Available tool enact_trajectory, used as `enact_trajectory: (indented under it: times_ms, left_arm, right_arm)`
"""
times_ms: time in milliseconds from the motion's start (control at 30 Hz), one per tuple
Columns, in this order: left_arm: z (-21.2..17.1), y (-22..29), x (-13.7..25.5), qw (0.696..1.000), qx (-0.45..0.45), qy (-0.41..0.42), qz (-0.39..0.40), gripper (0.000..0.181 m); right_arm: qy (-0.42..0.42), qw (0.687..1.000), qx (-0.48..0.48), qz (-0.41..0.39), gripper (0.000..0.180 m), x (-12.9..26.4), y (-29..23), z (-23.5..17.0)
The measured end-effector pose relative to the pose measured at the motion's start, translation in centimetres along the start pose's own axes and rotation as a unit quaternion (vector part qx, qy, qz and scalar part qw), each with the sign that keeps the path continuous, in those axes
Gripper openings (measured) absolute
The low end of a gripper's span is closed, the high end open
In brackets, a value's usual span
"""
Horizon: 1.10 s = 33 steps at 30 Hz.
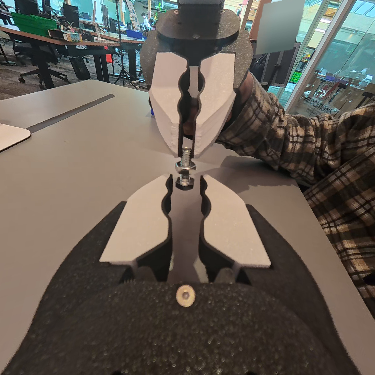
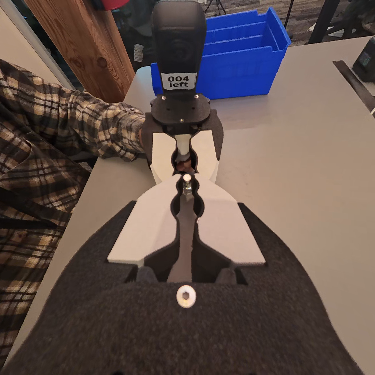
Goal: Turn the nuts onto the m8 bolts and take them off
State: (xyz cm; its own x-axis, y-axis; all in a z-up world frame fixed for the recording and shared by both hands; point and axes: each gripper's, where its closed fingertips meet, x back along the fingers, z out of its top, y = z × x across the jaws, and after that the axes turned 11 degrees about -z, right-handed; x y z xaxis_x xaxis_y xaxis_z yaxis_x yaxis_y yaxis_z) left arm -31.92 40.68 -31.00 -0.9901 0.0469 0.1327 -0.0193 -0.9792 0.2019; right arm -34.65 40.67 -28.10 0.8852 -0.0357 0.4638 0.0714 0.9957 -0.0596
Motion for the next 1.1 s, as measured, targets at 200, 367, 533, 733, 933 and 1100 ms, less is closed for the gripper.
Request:
enact_trajectory:
  times_ms: [200, 367, 533, 733, 933, 1100]
  left_arm:
    - [-0.2, 0.1, -0.3, 1.000, 0.002, -0.005, -0.002, 0.022]
    - [-0.2, 0.0, -0.5, 1.000, 0.007, -0.006, 0.001, 0.020]
    - [-0.2, -0.3, -0.8, 1.000, 0.011, -0.008, 0.017, 0.013]
    - [-0.2, -0.3, -0.8, 1.000, 0.011, -0.013, 0.025, 0.010]
    - [0.2, -0.5, -0.6, 0.999, 0.014, -0.007, 0.044, 0.010]
    - [1.2, -0.4, -0.2, 0.998, 0.001, 0.012, 0.055, 0.010]
  right_arm:
    - [-0.001, 1.000, 0.006, 0.002, 0.007, -0.4, -0.2, 0.0]
    - [0.005, 1.000, 0.003, -0.001, 0.007, -0.3, 0.0, 0.1]
    - [0.005, 1.000, 0.004, 0.001, 0.007, -0.2, -0.1, 0.1]
    - [0.010, 1.000, 0.004, 0.005, 0.007, -0.1, -0.1, 0.2]
    - [0.053, 0.998, 0.005, -0.019, 0.042, 0.1, 0.6, 1.1]
    - [0.108, 0.992, -0.015, -0.059, 0.079, 0.2, 1.9, 2.2]
